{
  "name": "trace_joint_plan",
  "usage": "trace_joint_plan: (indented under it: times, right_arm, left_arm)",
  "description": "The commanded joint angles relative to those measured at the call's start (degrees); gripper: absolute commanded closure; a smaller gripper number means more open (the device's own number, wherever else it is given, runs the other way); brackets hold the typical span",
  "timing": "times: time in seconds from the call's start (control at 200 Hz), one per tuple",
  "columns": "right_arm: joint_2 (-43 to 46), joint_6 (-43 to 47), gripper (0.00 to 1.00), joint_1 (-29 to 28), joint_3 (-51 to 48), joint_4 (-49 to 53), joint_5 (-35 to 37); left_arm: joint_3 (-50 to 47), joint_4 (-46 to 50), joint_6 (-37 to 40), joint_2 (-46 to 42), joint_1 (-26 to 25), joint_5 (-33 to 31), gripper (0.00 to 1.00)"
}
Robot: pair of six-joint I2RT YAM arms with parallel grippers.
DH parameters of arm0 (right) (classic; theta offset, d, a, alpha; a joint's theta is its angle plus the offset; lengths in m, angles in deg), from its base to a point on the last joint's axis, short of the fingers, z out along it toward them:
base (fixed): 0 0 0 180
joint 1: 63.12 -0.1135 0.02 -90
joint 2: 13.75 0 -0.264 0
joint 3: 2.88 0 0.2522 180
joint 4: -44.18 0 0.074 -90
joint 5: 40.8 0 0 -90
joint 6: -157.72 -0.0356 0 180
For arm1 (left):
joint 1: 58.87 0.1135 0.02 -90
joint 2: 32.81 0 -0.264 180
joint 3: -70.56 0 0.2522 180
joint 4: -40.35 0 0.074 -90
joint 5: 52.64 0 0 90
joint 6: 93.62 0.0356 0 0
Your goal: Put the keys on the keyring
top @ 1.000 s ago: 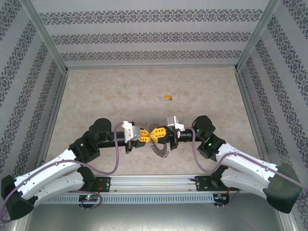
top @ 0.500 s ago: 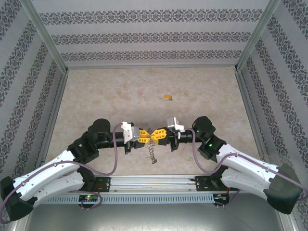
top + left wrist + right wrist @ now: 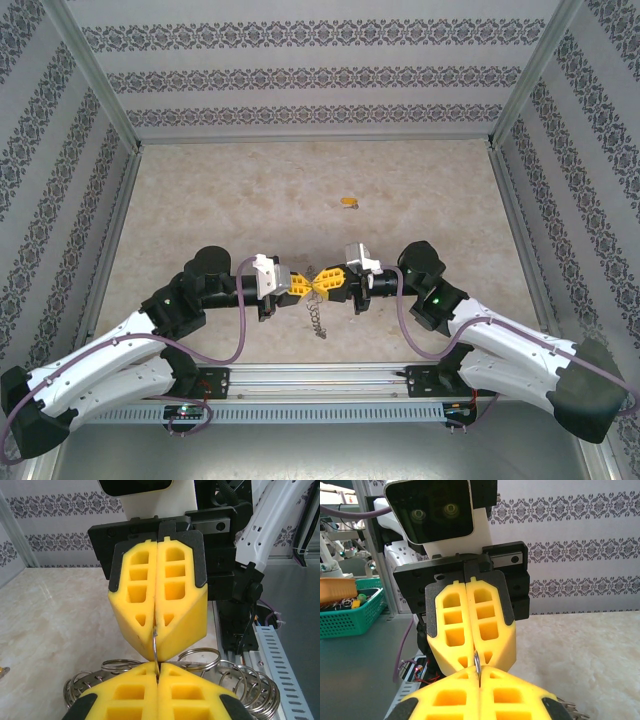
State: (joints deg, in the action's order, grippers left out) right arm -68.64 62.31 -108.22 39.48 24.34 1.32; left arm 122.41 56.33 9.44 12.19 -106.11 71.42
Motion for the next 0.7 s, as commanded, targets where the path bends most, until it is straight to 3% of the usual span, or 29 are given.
trace_joint_plan:
  times: [0.0,0.085,0.275,0.694]
  right_arm:
    - [0.6,3.0,0.9,-0.6,0.4,5.2,-0.7]
    - [2.6,6.2,0.83,-0.5,1.5,11.9,1.4]
    - [5.9,11.3,0.81,-0.3,4.0,23.4,5.8]
    - [7.2,14.1,0.8,-0.4,5.9,26.9,8.6]
  left_arm:
    - [3.8,-0.2,2.8,0.1,-0.2,-0.4,1.0]
    - [5.9,4.9,4.8,0.7,-0.2,-1.5,1.0]
    - [11.1,15.8,9.0,3.0,-0.2,-3.4,1.0]
    - [20.5,33.4,14.0,10.5,-0.2,-4.5,1.0]
